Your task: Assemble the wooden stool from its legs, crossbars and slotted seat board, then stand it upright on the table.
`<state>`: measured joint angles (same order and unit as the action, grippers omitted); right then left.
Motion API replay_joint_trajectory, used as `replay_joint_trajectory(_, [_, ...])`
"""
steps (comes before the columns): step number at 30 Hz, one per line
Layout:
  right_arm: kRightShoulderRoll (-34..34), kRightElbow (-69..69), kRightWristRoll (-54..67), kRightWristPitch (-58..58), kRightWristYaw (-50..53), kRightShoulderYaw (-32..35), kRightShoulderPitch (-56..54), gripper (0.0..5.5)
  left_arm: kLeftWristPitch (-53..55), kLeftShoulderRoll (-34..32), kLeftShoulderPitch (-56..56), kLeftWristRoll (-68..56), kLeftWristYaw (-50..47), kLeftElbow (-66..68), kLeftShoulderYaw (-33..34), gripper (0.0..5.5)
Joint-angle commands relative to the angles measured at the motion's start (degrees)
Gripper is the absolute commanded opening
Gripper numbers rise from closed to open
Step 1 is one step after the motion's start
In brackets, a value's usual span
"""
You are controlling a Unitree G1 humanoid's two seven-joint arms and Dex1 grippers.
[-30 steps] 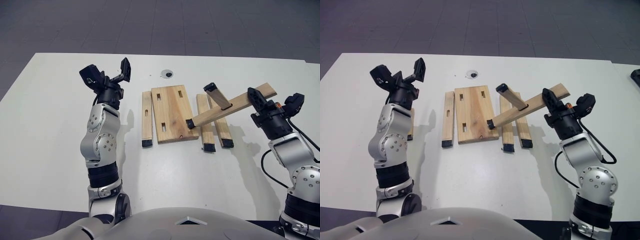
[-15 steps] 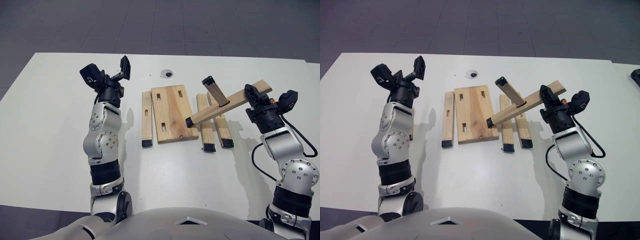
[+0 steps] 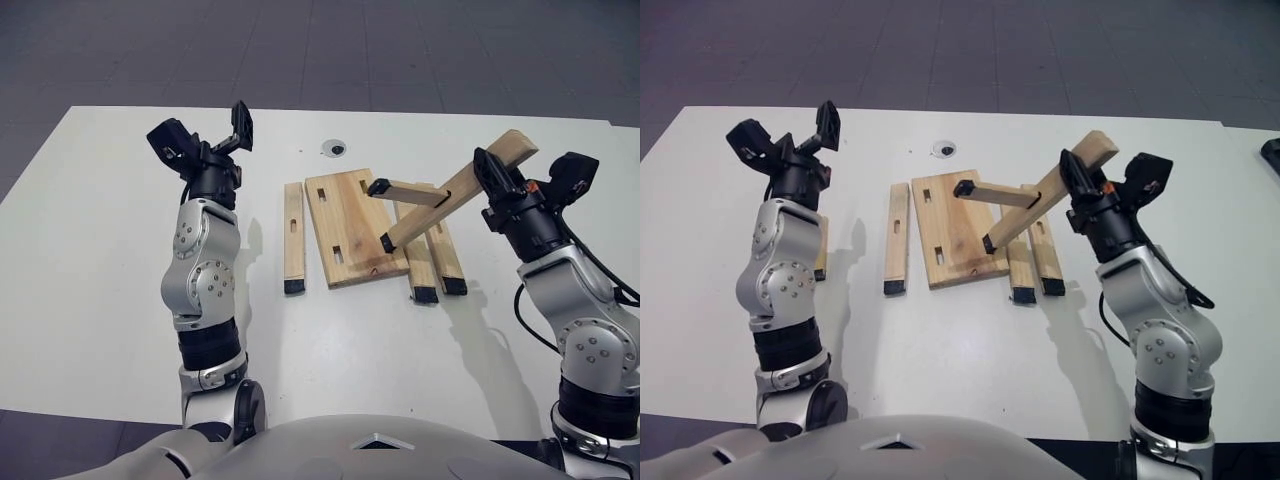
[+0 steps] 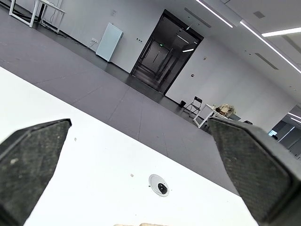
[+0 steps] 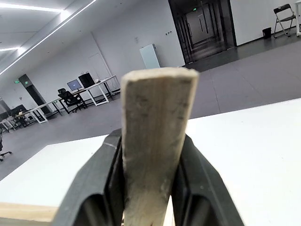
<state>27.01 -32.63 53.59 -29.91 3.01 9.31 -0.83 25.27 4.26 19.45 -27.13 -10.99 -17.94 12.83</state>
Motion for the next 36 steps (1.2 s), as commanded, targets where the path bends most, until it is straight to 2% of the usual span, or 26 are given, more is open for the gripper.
replay_joint_trajectory(1, [5.76, 4.96, -13.53, -4.51, -3.13, -8.67, 6.91, 1.05, 1.22, -0.11, 2.08, -0.07, -1.38, -1.89, -0.01, 5.40])
replay_joint_trajectory(8, [10.81, 8.58, -20.48, -7.98, -7.80, -14.76, 5.46, 1.09, 0.76, 0.23, 3.47, 0.34, -2.62, -2.66, -0.08, 5.40])
replay_joint_trajectory(15, [9.79, 10.03, -19.38, -7.01, -9.12, -15.35, 0.90, 1.09, 0.04, 0.25, 4.92, 1.45, -2.81, -1.71, -0.96, 5.40])
replay_joint_trajectory(21, [7.65, 8.76, -16.39, -5.14, -9.55, -13.00, -0.17, 1.10, -0.09, 0.31, 5.38, 1.81, -2.29, -0.79, -1.22, 5.40])
replay_joint_trajectory(22, [7.26, 8.65, -15.96, -4.85, -9.64, -12.69, -0.48, 1.47, -0.06, 0.34, 5.52, 1.83, -2.18, -0.58, -1.35, 5.40])
replay_joint_trajectory(31, [1.56, 7.24, -15.94, -5.05, -9.93, -9.83, -3.73, 2.73, -0.37, 0.09, 6.53, 1.72, -0.97, 1.52, -1.79, 5.40])
replay_joint_trajectory(36, [-0.06, 4.11, -11.27, -3.86, -12.50, -3.52, -7.92, 3.45, -0.79, 0.27, 6.38, 1.81, -0.69, 2.11, -1.80, 5.40])
